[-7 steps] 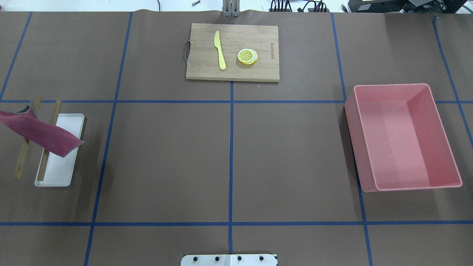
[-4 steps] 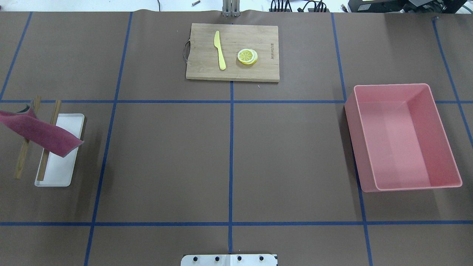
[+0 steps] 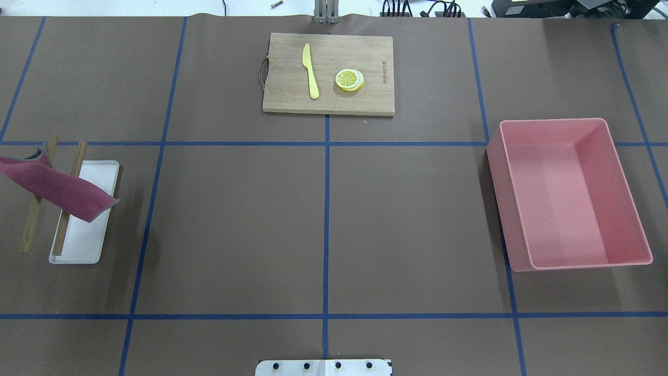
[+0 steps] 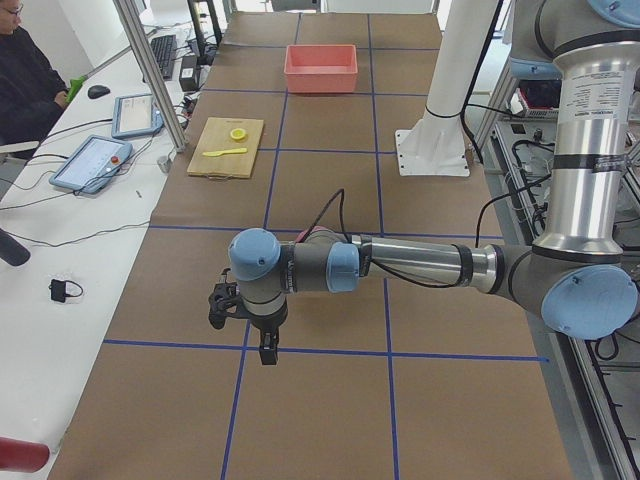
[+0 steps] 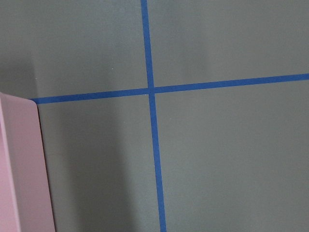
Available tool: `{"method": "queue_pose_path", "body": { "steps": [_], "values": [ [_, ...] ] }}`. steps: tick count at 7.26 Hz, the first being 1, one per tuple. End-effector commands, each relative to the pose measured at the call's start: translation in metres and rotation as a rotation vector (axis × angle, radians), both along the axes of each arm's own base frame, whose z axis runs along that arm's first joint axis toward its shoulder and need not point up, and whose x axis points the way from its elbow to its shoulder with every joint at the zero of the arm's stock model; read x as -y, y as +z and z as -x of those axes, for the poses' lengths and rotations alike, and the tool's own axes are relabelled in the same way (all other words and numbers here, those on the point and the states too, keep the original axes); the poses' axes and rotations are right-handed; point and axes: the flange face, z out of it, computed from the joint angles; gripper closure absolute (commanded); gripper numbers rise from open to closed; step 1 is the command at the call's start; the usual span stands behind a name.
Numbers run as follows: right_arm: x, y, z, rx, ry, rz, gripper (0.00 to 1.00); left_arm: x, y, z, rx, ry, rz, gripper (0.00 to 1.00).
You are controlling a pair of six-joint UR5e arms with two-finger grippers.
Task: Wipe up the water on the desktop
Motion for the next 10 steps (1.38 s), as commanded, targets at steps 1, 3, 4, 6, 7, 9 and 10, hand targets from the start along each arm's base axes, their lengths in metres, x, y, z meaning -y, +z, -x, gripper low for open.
{"method": "queue_pose_path", "body": {
  "steps": [1, 3, 4, 6, 7, 9, 10],
  "values": [
    [0.001, -0.002, 0.0, 0.006, 0.0, -0.003, 0.0, 0.0, -0.003, 0.002, 0.002, -0.003, -0.005, 0.01],
    [0.0, -0.013, 0.0, 0.005, 0.0, -0.017, 0.0, 0.001, -0.005, 0.0, -0.002, -0.002, -0.008, 0.01],
    [0.0, -0.015, 0.0, 0.006, 0.0, -0.022, 0.0, 0.003, -0.015, 0.0, -0.003, -0.005, -0.023, 0.02],
    [0.0, -0.021, 0.001, 0.009, 0.002, -0.033, 0.0, 0.005, -0.026, -0.002, -0.022, -0.008, -0.071, 0.01],
    [0.0, -0.023, 0.0, 0.003, 0.002, -0.038, 0.0, 0.007, -0.03, -0.006, -0.072, -0.005, -0.075, 0.02],
    [0.0, -0.023, -0.001, -0.008, 0.004, -0.04, 0.0, 0.035, -0.07, -0.007, -0.097, -0.095, -0.058, 0.01],
    [0.0, -0.024, -0.001, -0.008, 0.004, -0.042, 0.0, 0.035, -0.074, -0.014, -0.158, -0.09, -0.047, 0.01]
  ]
}}
